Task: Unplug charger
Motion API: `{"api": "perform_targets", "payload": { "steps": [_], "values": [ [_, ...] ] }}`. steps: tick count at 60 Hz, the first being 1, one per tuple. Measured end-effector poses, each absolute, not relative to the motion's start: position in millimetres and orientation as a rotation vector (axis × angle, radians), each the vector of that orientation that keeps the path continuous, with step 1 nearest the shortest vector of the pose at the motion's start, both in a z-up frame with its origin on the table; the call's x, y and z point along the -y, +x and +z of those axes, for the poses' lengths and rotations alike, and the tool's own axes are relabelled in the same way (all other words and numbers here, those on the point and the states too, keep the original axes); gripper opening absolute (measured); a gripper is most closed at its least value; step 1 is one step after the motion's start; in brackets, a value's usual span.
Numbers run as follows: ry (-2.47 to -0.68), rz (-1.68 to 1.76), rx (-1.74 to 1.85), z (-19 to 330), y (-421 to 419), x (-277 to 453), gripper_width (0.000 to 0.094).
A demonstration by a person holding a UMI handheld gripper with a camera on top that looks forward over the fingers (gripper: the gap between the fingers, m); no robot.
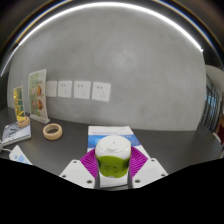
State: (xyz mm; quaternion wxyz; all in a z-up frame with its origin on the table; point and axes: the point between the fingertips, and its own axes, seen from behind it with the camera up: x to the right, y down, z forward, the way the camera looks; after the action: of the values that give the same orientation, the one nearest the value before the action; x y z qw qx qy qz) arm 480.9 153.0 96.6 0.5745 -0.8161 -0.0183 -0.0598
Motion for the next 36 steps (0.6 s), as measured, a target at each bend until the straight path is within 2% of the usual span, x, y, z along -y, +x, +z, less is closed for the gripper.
{"api": "perform_targets", "payload": {
  "steps": [7,18,24,27,36],
  "values": [
    [-2.058,-0.042,0.027,48,503,-170,0.0408],
    [-2.084,0.114,0.021,49,499,-194,0.0533],
    [-2.032,0.094,0.014,59,506,-199,0.0725],
    [-2.014,0.074,0.02,62,508,-200,0.0789],
    [-2.003,0.072,0.035,77,493,-175,0.0823]
  ]
}}
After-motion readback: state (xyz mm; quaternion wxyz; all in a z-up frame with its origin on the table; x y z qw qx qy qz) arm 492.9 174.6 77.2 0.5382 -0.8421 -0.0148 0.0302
